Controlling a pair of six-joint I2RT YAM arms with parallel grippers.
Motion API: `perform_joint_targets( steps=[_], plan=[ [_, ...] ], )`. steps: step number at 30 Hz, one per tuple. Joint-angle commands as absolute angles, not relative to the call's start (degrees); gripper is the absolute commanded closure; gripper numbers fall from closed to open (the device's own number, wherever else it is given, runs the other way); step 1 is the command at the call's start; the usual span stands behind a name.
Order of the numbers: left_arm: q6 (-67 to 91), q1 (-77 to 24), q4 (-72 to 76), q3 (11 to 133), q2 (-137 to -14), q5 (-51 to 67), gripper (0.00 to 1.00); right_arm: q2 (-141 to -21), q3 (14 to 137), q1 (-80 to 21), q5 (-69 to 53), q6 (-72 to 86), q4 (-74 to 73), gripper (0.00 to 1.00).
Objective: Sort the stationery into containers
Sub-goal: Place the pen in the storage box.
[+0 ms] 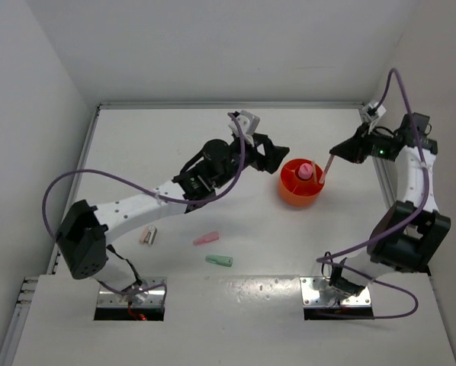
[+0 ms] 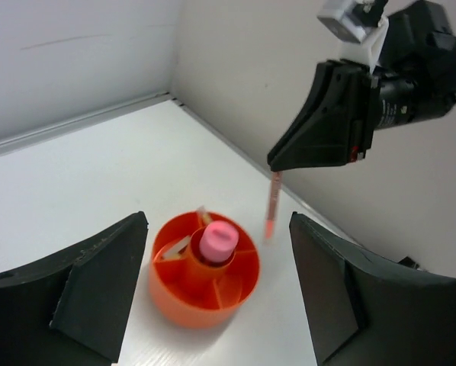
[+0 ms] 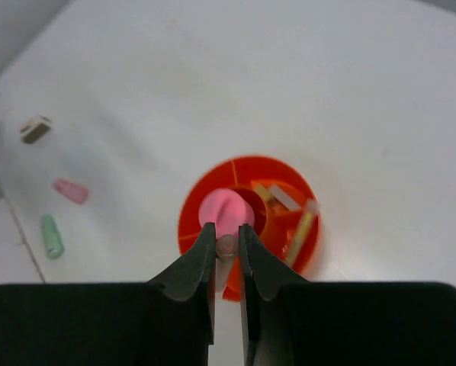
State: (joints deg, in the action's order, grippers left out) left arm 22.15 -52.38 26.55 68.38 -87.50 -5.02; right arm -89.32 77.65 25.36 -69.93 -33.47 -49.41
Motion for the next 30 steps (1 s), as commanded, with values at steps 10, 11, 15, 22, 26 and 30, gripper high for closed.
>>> perform_joint_targets(
  steps=[10,11,15,22,26,30],
  plan=[
    [18.19,-51.94,8.97,58.37,-66.72,-17.38,0.19,-79.9,63.12,23.47,-45.18,-0.82,-7.49,1.0],
    [18.19,-51.94,7.92,57.75,-65.32,-18.36,0.19,-79.89,62.41,23.47,-44.48,-0.1,-5.9,1.0],
    [20.03,-51.94,0.2,55.38,-58.55,-21.97,0.16,-81.39,62.4,21.71,-44.47,0.53,-5.19,1.0],
    [22.67,-51.94,-5.18,47.74,-49.5,-23.81,0.16,-82.53,62.4,18.55,-43.69,0.53,-4.57,1.0],
    [23.2,-51.94,-6.24,45.89,-45.89,-23.82,0.16,-83.85,62.4,17.32,-42.19,-0.17,-5.27,1.0],
    [24.51,-51.94,-8.43,44.57,-44.48,-23.82,0.16,-84.37,60.48,16.26,-40.0,-2.37,-5.27,1.0]
  ],
)
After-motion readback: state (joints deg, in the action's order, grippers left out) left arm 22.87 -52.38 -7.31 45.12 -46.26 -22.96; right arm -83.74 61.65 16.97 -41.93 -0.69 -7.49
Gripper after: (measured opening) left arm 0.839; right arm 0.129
